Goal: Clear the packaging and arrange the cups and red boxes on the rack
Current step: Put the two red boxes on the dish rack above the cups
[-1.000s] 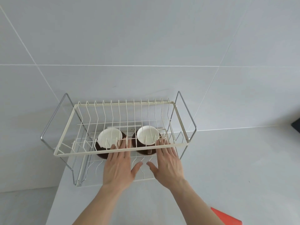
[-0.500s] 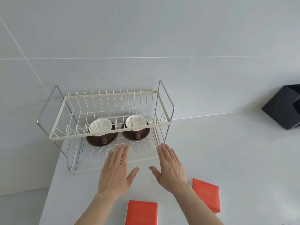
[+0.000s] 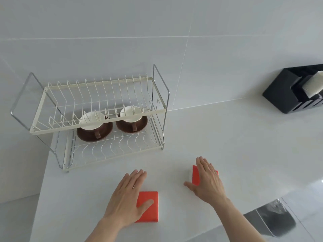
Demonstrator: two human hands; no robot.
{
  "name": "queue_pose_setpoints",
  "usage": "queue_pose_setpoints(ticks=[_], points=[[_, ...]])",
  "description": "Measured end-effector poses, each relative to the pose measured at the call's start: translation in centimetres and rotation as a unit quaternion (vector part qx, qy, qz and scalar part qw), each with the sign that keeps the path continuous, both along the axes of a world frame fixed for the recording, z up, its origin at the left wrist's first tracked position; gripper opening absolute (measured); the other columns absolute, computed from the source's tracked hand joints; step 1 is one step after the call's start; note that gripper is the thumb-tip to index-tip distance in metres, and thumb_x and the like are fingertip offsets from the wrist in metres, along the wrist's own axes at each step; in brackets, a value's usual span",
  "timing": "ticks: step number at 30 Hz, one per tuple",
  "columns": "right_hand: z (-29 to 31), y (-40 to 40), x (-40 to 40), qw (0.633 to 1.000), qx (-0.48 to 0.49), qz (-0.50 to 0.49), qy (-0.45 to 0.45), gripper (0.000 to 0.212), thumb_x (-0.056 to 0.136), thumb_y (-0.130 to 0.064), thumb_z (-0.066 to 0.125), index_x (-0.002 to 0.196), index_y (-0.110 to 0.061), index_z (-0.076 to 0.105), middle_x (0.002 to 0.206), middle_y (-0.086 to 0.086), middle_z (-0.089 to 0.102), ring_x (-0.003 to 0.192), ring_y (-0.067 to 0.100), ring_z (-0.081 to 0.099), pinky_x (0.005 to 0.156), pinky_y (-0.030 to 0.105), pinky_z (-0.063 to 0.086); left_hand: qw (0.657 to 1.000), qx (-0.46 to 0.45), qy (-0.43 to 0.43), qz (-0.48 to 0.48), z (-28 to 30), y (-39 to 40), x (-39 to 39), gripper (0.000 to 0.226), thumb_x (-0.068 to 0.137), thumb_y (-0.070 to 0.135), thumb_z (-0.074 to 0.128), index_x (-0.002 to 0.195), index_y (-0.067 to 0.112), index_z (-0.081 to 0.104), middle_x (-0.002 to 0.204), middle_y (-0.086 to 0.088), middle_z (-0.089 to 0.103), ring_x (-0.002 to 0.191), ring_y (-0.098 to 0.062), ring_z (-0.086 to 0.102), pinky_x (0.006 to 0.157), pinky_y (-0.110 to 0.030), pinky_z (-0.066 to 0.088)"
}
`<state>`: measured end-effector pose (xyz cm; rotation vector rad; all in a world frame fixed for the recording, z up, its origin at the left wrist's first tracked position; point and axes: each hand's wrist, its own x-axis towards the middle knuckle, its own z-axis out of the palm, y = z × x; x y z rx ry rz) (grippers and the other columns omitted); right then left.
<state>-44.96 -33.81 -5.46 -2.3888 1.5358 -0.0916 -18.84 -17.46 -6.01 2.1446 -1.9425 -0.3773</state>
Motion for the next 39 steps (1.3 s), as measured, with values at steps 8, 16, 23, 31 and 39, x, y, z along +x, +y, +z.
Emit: queue_pose_setpoints(ticks=[8, 16, 23, 31, 39], points=[[-1.1, 0.1, -2.3, 0.999, 0.026, 0.003, 0.026, 0.114, 0.077, -0.063, 0.070, 0.157, -0.014, 0.006, 0.167, 0.000, 0.007, 0.154, 0.019, 0.001, 0.124, 0.034, 0.001, 0.997, 0.061, 0.031, -0.045, 0.1, 0.9, -1.0, 0.116, 0.063, 0.085, 0.053, 0.157, 0.036, 0.006, 0.165, 0.016, 0.005, 0.149, -0.001, -0.007, 0.118, -0.027, -0.013], [-2.0, 0.6, -1.9, 1.000, -0.010, -0.008, 0.024, 0.099, 0.074, -0.039, 0.081, 0.152, -0.008, 0.029, 0.157, 0.006, 0.036, 0.148, 0.028, 0.027, 0.121, 0.037, 0.017, 0.993, 0.095, 0.032, -0.061, 0.8, 1.1, -1.1, 0.100, 0.062, 0.064, 0.070, 0.148, 0.044, 0.022, 0.152, 0.022, 0.032, 0.141, -0.003, 0.029, 0.117, -0.019, 0.006], [-1.2, -0.1, -1.2, 0.999, -0.002, -0.020, 0.028, 0.100, 0.068, -0.050, 0.079, 0.149, -0.012, 0.035, 0.146, 0.000, 0.047, 0.136, 0.024, 0.040, 0.115, 0.036, 0.033, 0.995, 0.076, 0.039, -0.041, 2.0, 0.5, -0.7, 0.087, 0.067, 0.061, 0.068, 0.144, 0.041, 0.033, 0.150, 0.017, 0.037, 0.139, -0.007, 0.033, 0.115, -0.022, 0.017], [6.6, -4.8, 2.5, 0.998, -0.044, -0.018, -0.042, 0.098, 0.070, -0.047, 0.079, 0.150, -0.013, 0.035, 0.149, -0.001, 0.044, 0.136, 0.023, 0.038, 0.111, 0.035, 0.035, 0.999, 0.002, 0.030, -0.046, 9.6, -5.3, 2.2, 0.084, 0.069, 0.061, 0.070, 0.143, 0.042, 0.034, 0.148, 0.019, 0.037, 0.136, -0.008, 0.033, 0.113, -0.024, 0.022], [20.8, -11.2, 7.1, 0.982, -0.169, -0.005, -0.082, 0.099, 0.067, -0.042, 0.085, 0.148, -0.010, 0.038, 0.148, 0.004, 0.047, 0.133, 0.027, 0.040, 0.105, 0.042, 0.040, 0.987, -0.151, 0.016, -0.046, 23.2, -11.9, 6.1, 0.080, 0.068, 0.061, 0.075, 0.138, 0.041, 0.041, 0.141, 0.018, 0.047, 0.128, -0.008, 0.042, 0.110, -0.034, 0.036]])
